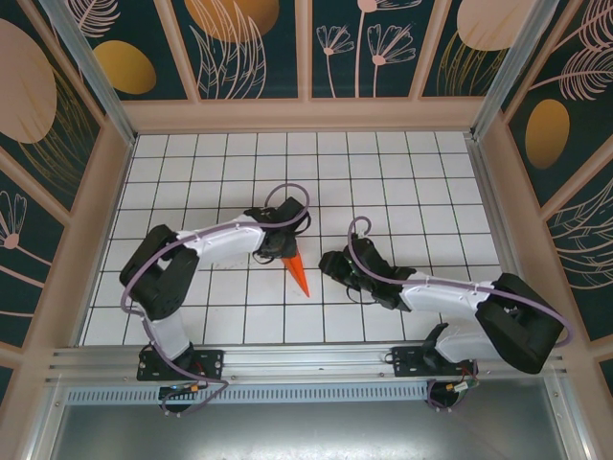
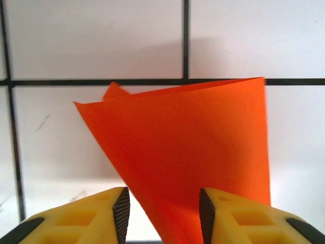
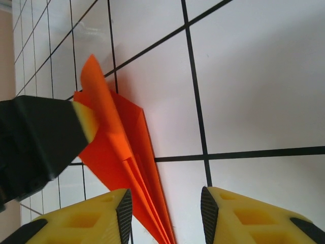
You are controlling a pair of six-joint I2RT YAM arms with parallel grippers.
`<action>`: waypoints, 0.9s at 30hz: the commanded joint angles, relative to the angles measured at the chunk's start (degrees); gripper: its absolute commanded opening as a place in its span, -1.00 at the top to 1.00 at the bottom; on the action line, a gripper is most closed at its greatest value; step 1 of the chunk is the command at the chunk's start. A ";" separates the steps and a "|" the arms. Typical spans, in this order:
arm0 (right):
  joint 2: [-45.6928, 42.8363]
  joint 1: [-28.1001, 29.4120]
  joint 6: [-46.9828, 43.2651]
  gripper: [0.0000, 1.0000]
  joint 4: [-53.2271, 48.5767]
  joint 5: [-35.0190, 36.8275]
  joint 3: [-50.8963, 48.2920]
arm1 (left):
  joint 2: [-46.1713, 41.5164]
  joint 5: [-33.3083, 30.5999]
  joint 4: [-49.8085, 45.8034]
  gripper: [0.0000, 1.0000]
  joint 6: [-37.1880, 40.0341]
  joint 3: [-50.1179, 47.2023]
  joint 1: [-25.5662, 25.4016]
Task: Fold a paper plane with a square sheet of paper (pick it up from the middle)
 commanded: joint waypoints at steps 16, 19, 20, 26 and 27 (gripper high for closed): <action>12.57 -0.07 -5.97 0.12 0.60 -6.03 11.16 | -10.36 -1.65 8.43 0.54 -2.06 -10.88 0.06; 11.07 -0.14 -5.04 0.12 -2.64 -2.34 10.60 | -12.33 -1.17 9.19 0.34 -2.23 -10.68 0.07; 10.50 -0.23 -4.75 0.12 -2.50 -1.99 9.92 | -13.24 -1.04 9.75 0.07 -2.60 -10.70 0.12; 9.56 -0.25 -3.43 0.12 -1.57 -2.47 7.63 | -11.16 1.33 10.52 -0.63 -3.58 -5.93 0.42; 9.46 -0.23 -3.16 0.12 -1.29 -2.37 7.25 | -9.72 1.64 9.86 -0.65 -3.56 -4.78 0.33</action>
